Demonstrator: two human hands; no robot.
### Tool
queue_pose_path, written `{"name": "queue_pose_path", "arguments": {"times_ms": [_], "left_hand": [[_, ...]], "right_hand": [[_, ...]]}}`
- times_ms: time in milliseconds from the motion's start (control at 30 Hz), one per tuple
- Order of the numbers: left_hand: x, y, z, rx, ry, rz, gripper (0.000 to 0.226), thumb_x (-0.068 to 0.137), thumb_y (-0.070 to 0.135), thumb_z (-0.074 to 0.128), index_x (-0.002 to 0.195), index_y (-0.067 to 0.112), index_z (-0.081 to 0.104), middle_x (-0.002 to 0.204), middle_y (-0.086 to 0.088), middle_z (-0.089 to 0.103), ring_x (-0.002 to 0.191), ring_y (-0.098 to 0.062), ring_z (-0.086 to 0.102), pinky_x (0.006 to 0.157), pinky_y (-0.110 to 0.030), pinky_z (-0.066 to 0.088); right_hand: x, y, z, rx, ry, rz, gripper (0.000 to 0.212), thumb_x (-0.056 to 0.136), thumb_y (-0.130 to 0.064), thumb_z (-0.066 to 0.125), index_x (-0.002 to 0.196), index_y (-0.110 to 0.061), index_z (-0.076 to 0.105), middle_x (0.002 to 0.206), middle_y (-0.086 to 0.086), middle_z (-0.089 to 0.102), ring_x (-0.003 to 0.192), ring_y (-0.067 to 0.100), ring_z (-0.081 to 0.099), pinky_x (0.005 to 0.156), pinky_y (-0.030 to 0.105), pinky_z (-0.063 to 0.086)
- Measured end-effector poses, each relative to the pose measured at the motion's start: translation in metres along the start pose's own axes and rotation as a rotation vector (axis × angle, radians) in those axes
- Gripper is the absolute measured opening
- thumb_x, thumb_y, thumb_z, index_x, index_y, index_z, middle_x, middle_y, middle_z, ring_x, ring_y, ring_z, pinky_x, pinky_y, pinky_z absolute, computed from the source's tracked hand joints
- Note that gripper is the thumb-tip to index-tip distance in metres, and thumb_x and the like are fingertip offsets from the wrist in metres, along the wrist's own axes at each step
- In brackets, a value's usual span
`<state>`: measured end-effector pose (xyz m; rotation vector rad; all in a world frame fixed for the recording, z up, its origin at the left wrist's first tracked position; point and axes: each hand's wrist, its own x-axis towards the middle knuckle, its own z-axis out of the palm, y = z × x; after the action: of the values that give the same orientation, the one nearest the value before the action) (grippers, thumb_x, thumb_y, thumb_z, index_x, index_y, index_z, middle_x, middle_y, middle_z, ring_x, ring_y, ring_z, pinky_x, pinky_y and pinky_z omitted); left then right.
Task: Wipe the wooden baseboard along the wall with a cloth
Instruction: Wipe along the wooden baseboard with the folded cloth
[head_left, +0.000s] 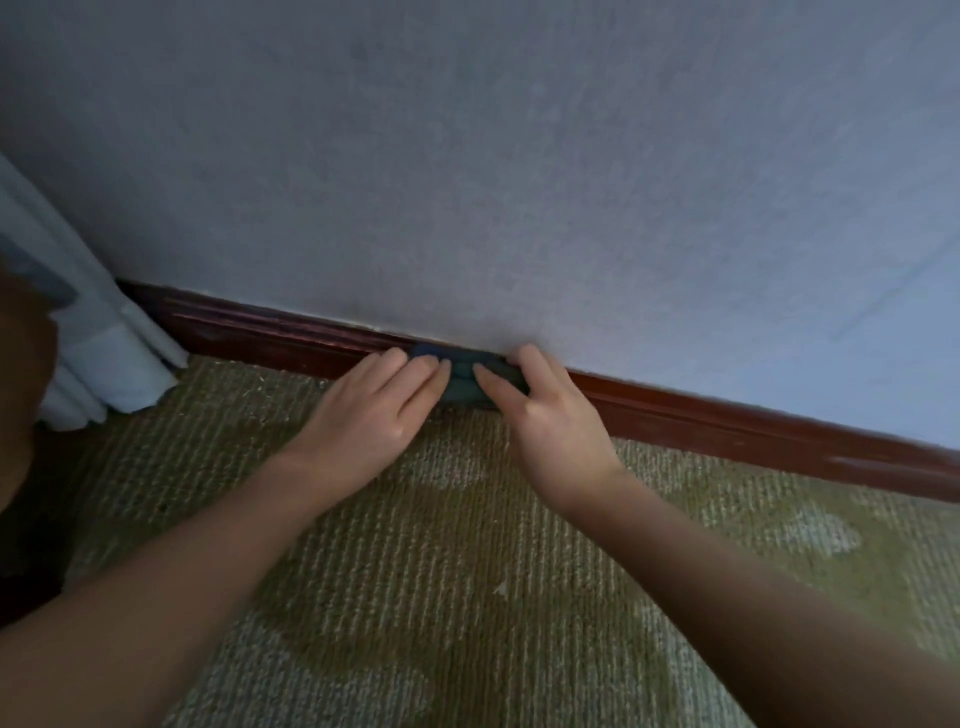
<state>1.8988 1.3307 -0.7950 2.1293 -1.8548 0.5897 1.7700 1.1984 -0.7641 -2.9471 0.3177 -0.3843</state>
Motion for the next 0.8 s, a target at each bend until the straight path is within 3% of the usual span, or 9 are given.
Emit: {"name": "queue_pose_path", "arguments": {"times_ms": [233, 367, 433, 533, 800], "left_hand": [[-0.005, -0.005, 0.002, -0.029, -0.022, 0.007, 0.031, 0.081, -0.007, 0.043, 0.103, -0.016, 0.063, 0.092, -0.024, 0.066, 0.082, -0.028, 0.04, 0.06, -0.036, 0.053], [-0.006, -0.002, -0.001, -0.072, -0.041, -0.042, 0.038, 0.065, -0.019, 0.07, 0.103, -0.017, 0.062, 0.087, -0.025, 0.065, 0.081, -0.028, 0.039, 0.057, -0.038, 0.053], [-0.006, -0.003, -0.005, -0.065, -0.082, -0.04, 0.048, 0.058, -0.017, 0.077, 0.104, -0.017, 0.062, 0.087, -0.025, 0.065, 0.081, -0.029, 0.039, 0.057, -0.037, 0.053], [-0.007, -0.006, -0.009, -0.034, -0.123, -0.035, 0.051, 0.057, -0.014, 0.08, 0.104, -0.016, 0.062, 0.087, -0.024, 0.065, 0.081, -0.031, 0.045, 0.057, -0.035, 0.053], [-0.019, -0.02, -0.021, 0.03, -0.139, -0.079, 0.05, 0.057, -0.012, 0.079, 0.104, -0.014, 0.063, 0.089, -0.023, 0.064, 0.082, -0.028, 0.037, 0.059, -0.035, 0.05]], "right_hand": [[0.007, -0.006, 0.005, 0.028, -0.089, -0.008, 0.047, 0.06, 0.016, 0.069, 0.106, 0.01, 0.064, 0.092, 0.029, 0.058, 0.082, 0.045, 0.058, 0.056, 0.043, 0.053], [0.008, -0.009, 0.006, 0.013, -0.092, 0.019, 0.041, 0.063, 0.014, 0.069, 0.104, 0.01, 0.065, 0.092, 0.029, 0.058, 0.087, 0.044, 0.059, 0.061, 0.042, 0.053], [0.008, -0.012, 0.007, 0.004, -0.126, 0.024, 0.045, 0.071, 0.012, 0.065, 0.115, 0.007, 0.06, 0.103, 0.027, 0.055, 0.098, 0.042, 0.055, 0.07, 0.041, 0.051], [0.007, -0.014, 0.011, -0.03, -0.205, 0.024, 0.055, 0.087, 0.002, 0.05, 0.14, -0.007, 0.037, 0.126, 0.017, 0.039, 0.115, 0.032, 0.038, 0.087, 0.037, 0.041], [0.022, -0.034, 0.015, -0.03, -0.25, 0.009, 0.061, 0.087, 0.0, 0.051, 0.144, -0.01, 0.03, 0.128, 0.013, 0.034, 0.116, 0.03, 0.036, 0.089, 0.035, 0.039]]}}
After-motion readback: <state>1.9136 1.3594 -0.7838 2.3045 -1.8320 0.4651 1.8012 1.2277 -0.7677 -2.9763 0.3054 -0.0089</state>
